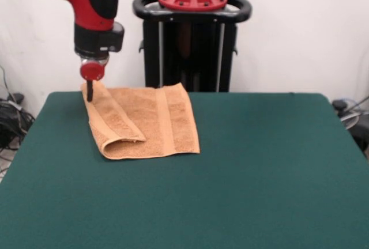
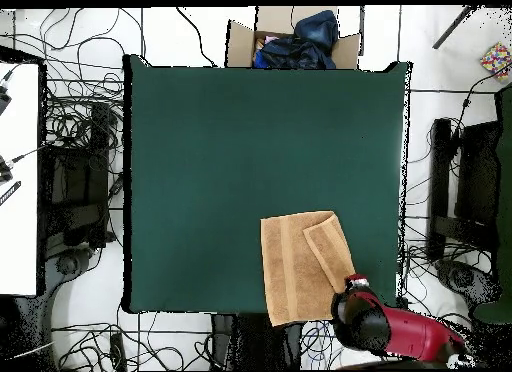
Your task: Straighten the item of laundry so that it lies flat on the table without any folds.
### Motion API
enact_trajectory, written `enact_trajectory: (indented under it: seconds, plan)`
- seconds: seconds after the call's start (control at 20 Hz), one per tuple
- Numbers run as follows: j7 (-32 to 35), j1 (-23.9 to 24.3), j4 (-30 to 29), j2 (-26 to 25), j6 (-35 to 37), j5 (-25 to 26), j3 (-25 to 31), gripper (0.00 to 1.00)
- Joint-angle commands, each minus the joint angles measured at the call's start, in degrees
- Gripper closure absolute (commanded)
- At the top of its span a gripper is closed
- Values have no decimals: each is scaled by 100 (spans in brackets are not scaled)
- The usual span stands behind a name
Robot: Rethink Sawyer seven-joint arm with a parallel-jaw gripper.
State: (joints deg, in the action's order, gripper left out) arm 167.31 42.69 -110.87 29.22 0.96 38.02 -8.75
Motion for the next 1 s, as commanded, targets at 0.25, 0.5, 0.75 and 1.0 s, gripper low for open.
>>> enact_trajectory:
  seconds: [0.25, 0.5, 0.75, 1.0]
  plan:
    - [393, -551, 848, -512, 196, -738, 204, 0]
    - [454, -708, 964, -566, 328, -1106, 223, 0]
    - [460, -869, 1022, -666, 264, -1400, 156, 0]
    - [439, -938, 1055, -668, 262, -1631, 184, 0]
